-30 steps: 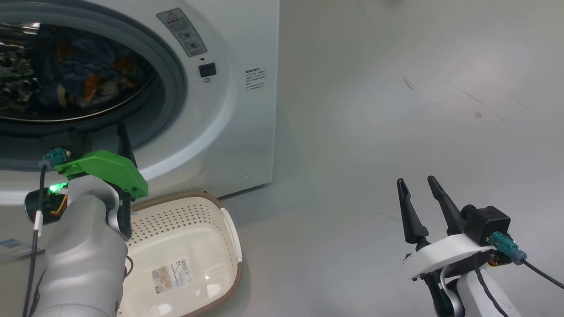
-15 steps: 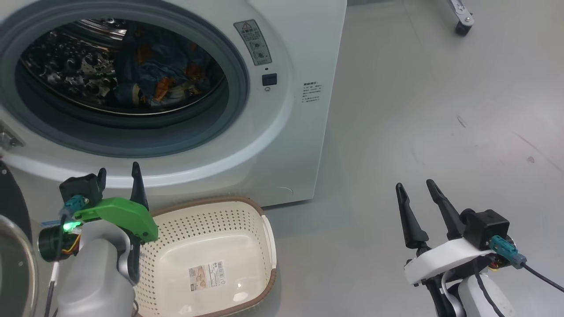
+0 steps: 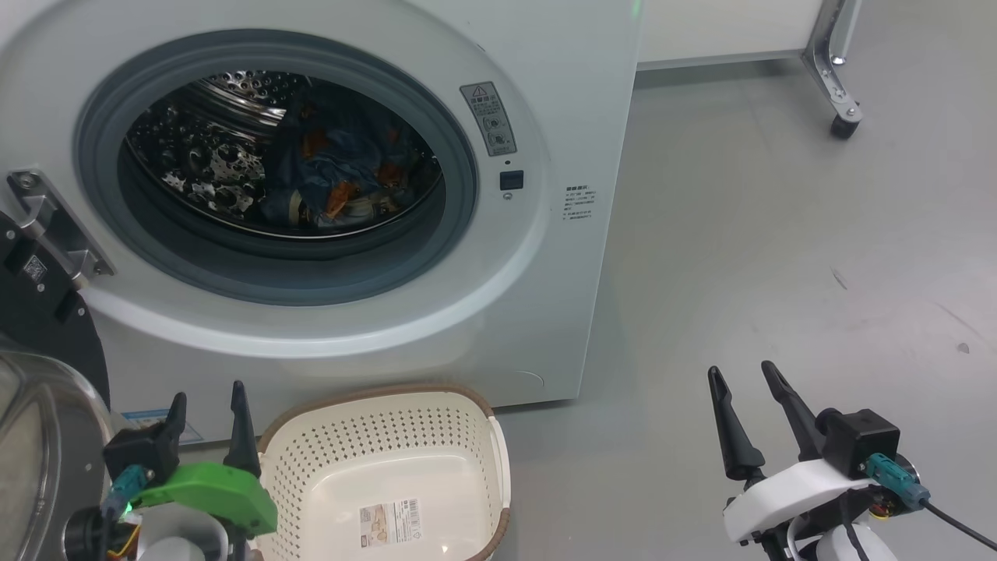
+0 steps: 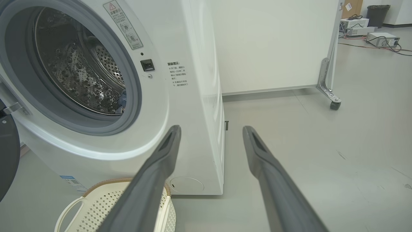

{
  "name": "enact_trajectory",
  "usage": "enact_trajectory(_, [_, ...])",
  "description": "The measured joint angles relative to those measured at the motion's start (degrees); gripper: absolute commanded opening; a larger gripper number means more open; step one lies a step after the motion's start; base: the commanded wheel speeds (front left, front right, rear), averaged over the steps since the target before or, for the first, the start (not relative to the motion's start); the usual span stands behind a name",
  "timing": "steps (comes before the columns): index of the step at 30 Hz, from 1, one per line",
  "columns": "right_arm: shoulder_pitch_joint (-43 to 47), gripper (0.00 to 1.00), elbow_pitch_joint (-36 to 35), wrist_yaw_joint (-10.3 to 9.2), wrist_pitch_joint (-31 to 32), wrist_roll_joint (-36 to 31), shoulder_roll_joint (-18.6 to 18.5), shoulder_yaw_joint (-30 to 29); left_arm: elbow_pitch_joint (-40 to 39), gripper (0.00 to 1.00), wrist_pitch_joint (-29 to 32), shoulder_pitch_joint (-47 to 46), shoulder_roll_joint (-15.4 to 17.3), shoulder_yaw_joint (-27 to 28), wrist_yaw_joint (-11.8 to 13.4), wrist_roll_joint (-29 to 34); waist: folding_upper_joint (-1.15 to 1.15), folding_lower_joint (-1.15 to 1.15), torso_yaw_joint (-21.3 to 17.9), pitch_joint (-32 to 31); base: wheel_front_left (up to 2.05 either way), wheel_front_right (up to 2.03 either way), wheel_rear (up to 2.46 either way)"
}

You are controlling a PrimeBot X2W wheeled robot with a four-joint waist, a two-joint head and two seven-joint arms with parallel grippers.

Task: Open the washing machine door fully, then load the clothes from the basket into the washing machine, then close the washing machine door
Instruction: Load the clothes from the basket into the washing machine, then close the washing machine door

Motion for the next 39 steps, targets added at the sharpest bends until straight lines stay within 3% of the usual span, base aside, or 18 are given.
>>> enact_trajectory(14, [0.88, 1.0, -0.14, 0.0, 0.01, 0.0, -0.35, 0.0, -12.57, 1.0, -0.01, 9.7, 0.24, -0.07, 0.68, -1.45, 0.0, 0.0, 0.43, -1.73, 0.0, 0.0, 0.0])
enact_trajectory(39, [1.49, 1.0, -0.7, 0.0, 0.01, 0.0, -0.37, 0.16, -22.26, 1.0, -0.01, 17.78, 0.66, -2.35, 4.75, -1.81, 0.0, 0.0, 0.19, -1.44, -0.14, 0.14, 0.0])
